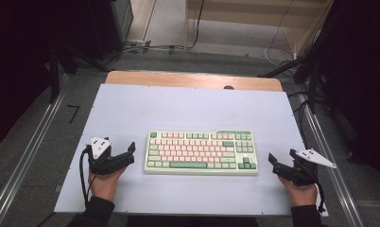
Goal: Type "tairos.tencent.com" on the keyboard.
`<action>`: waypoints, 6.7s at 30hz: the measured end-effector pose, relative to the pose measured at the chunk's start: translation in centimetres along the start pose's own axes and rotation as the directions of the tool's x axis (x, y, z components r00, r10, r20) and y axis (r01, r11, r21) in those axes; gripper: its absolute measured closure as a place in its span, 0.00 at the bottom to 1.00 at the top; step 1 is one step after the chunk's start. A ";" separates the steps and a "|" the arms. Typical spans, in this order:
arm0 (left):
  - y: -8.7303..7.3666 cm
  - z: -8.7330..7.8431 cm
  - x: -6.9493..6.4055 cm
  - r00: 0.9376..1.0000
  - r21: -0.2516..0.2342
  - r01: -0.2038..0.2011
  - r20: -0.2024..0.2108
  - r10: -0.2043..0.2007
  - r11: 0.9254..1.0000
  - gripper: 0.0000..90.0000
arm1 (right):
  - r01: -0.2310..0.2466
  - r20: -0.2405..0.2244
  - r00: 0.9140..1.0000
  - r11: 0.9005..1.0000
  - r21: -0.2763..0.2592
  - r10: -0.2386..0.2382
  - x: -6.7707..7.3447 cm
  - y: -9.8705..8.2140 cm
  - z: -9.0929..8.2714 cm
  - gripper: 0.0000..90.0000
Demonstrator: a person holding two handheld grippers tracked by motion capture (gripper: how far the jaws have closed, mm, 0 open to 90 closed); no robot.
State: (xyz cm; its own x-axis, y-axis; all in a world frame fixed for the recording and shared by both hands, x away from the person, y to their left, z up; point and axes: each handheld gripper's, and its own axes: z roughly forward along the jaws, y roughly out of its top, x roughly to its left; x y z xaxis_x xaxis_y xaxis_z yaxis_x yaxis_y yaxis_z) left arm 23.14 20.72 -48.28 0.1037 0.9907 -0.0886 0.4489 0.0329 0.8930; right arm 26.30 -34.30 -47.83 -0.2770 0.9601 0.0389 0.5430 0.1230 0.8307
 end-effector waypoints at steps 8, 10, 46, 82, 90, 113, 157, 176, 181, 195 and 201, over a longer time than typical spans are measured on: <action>0.0 0.0 -0.1 1.000 0.003 -0.005 0.005 0.005 1.000 0.09 | 0.002 -0.001 1.000 1.000 0.003 -0.002 0.1 0.0 0.0 0.14; 0.0 0.0 -0.2 1.000 0.003 -0.005 0.006 0.005 1.000 0.09 | 0.004 -0.002 1.000 1.000 0.002 -0.004 0.2 0.0 0.0 0.14; 0.7 0.8 -3.6 0.989 0.001 -0.025 0.149 0.025 1.000 0.12 | 0.036 -0.042 0.999 0.999 0.004 -0.035 1.7 0.3 0.1 0.14; 1.5 3.8 -8.2 0.963 0.024 -0.081 0.258 0.072 0.996 0.19 | 0.023 -0.054 0.998 1.000 0.001 -0.023 2.0 0.7 0.0 0.26; 1.7 4.4 -9.4 0.944 0.040 -0.123 0.311 0.105 0.992 0.62 | 0.029 -0.049 0.998 1.000 0.000 -0.029 2.0 0.6 0.0 0.25; 1.5 7.5 -12.7 0.891 0.192 -0.226 0.437 0.123 0.955 1.00 | 0.030 -0.053 0.998 1.000 0.003 -0.030 1.9 0.4 -0.1 0.25; 3.9 5.7 -11.2 0.908 0.115 -0.148 0.410 0.088 0.982 0.26 | 0.036 -0.052 0.998 0.999 0.004 -0.036 1.8 0.4 -0.2 0.25; 3.5 3.7 -8.2 0.924 0.128 -0.135 0.375 0.078 0.982 0.30 | 0.040 -0.050 0.998 0.999 0.012 -0.040 1.8 0.3 -0.2 0.25; 3.1 2.9 -7.4 0.928 0.123 -0.129 0.365 0.076 0.984 0.58 | 0.040 -0.051 0.998 0.999 0.011 -0.039 1.8 0.3 -0.2 0.25; 1.7 3.7 -6.9 0.913 0.209 -0.173 0.400 0.077 0.962 1.00 | 0.040 -0.051 0.998 0.999 0.010 -0.040 1.8 0.3 -0.2 0.25; 1.2 4.2 -7.1 0.917 0.240 -0.190 0.389 0.085 0.952 1.00 | 0.042 -0.051 0.998 0.999 0.011 -0.041 1.9 0.2 -0.2 0.25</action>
State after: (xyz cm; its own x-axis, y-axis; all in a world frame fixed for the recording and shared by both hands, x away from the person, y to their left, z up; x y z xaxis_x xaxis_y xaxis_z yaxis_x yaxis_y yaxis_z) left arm 26.68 13.20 -48.48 0.4787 0.8599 -0.1771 0.6208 -0.1889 0.7608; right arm 25.74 -32.55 -47.42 -0.3388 0.9403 0.0327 0.5395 0.1657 0.8255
